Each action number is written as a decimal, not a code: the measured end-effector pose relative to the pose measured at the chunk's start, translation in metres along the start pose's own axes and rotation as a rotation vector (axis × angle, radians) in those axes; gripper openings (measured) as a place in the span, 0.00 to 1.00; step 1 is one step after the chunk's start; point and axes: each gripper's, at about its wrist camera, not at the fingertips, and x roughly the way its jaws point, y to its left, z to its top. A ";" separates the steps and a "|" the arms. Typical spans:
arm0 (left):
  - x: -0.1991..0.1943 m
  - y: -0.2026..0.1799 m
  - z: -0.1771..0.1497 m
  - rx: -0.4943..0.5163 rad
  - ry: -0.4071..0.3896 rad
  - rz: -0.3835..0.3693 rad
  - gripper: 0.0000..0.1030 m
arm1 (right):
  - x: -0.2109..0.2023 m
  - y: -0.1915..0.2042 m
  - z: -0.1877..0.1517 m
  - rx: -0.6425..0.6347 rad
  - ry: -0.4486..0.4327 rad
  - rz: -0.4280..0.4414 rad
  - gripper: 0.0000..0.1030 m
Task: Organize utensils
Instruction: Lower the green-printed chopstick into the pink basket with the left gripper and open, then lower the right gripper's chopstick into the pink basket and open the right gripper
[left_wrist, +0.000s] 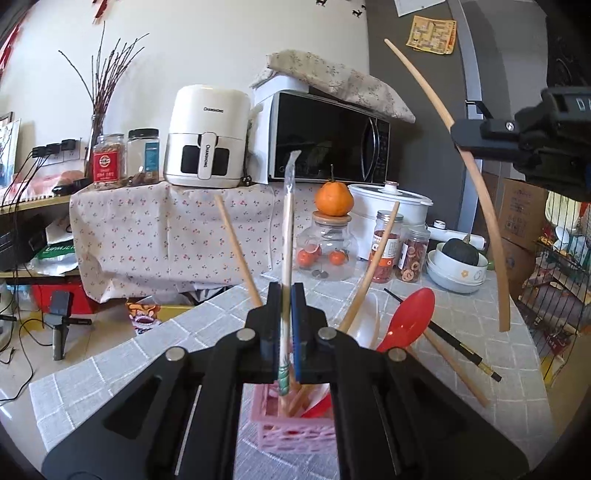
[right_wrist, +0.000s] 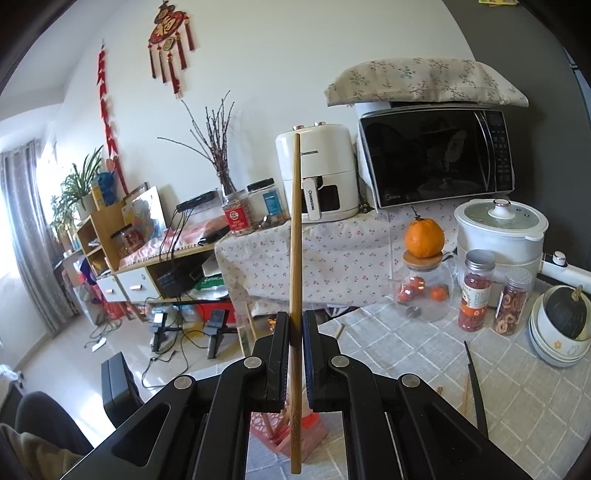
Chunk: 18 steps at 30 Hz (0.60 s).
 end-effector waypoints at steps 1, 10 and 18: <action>-0.001 0.000 -0.001 0.000 0.003 0.006 0.06 | 0.000 0.001 0.000 -0.003 0.002 0.003 0.07; -0.001 0.004 -0.011 0.001 0.063 0.009 0.06 | 0.002 0.014 -0.005 -0.054 0.022 0.031 0.07; -0.001 0.019 0.026 -0.113 0.226 -0.002 0.32 | 0.018 0.007 -0.012 -0.016 0.055 0.013 0.07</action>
